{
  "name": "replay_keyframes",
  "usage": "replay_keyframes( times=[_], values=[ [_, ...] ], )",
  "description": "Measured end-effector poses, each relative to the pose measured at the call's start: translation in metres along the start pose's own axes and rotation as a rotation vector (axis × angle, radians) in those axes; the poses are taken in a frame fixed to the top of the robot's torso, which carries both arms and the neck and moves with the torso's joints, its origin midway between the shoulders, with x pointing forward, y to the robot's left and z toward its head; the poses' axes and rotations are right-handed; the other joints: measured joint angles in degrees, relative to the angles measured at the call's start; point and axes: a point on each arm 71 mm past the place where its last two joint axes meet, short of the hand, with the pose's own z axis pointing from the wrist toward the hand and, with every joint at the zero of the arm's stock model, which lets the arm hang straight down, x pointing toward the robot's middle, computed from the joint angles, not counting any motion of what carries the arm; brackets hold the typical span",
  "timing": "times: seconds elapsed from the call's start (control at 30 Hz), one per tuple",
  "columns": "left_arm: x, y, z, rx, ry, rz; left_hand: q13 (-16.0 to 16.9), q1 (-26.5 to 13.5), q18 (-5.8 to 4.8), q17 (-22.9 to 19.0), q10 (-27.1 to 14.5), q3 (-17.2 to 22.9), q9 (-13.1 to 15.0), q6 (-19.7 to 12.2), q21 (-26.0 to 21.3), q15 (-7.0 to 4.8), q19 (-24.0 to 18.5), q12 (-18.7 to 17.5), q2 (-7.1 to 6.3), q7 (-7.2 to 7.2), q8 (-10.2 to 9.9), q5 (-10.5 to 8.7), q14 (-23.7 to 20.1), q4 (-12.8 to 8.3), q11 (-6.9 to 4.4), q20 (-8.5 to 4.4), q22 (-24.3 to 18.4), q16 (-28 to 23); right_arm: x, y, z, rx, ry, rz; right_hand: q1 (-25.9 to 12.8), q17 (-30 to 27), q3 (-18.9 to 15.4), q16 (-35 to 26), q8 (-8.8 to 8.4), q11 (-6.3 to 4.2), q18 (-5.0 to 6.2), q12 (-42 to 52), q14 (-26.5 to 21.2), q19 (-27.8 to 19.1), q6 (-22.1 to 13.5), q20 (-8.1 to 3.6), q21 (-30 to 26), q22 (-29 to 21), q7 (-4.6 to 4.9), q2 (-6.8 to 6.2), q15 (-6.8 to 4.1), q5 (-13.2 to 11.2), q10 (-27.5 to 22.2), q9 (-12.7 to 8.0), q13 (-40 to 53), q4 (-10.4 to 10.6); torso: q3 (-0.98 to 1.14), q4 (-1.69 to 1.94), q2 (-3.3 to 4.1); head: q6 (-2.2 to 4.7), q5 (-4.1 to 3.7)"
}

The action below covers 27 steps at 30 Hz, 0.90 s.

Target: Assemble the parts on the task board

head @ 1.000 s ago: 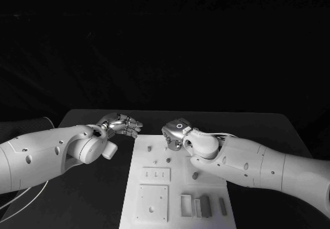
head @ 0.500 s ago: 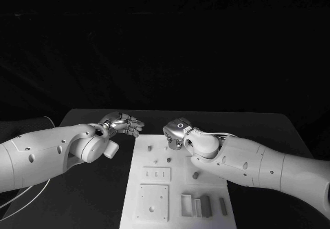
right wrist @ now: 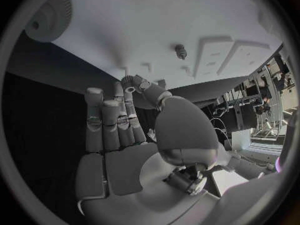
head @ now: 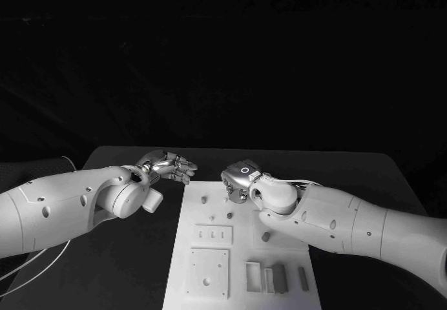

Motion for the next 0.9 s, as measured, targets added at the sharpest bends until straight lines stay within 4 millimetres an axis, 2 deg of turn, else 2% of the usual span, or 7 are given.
replay_keyframes(
  times=[0.37,0.9],
  values=[
    [-0.0004,0.0001,0.0,-0.001,-0.001,0.001,0.1,0.0,-0.13,0.0,0.0,0.0,0.0,0.0,-0.2,0.0,0.2,0.0,0.0,0.0,0.0,0.0,0.0,0.0,0.0,-0.21,0.0,0.0,0.0005,-0.0014,0.0007,0.004,-0.001,0.005,0.0,-0.1,0.0,0.0,-0.01,0.12,0.0,0.0,0.1,0.0,0.0,0.13,0.0,0.0,0.0,0.0,0.07,0.0,0.1,0.0,0.0,0.0,-0.03,0.01,0.0,-0.04,0.51],
    [-0.0002,-0.0017,0.0004,0.002,0.001,0.002,0.1,0.0,-0.16,0.2,0.0,0.0,0.0,0.0,-0.2,0.0,0.2,-0.2,0.0,0.0,0.0,0.0,0.0,0.0,0.0,-0.21,0.0,-0.2,0.0019,-0.0013,0.0042,0.007,0.004,0.003,0.0,0.0,0.0,0.0,-0.01,0.11,0.0,0.0,0.0,0.1,0.0,0.16,0.0,0.0,0.0,0.0,0.05,0.0,0.1,0.0,0.0,0.0,-0.03,0.01,0.03,-0.22,0.53]
  ],
)
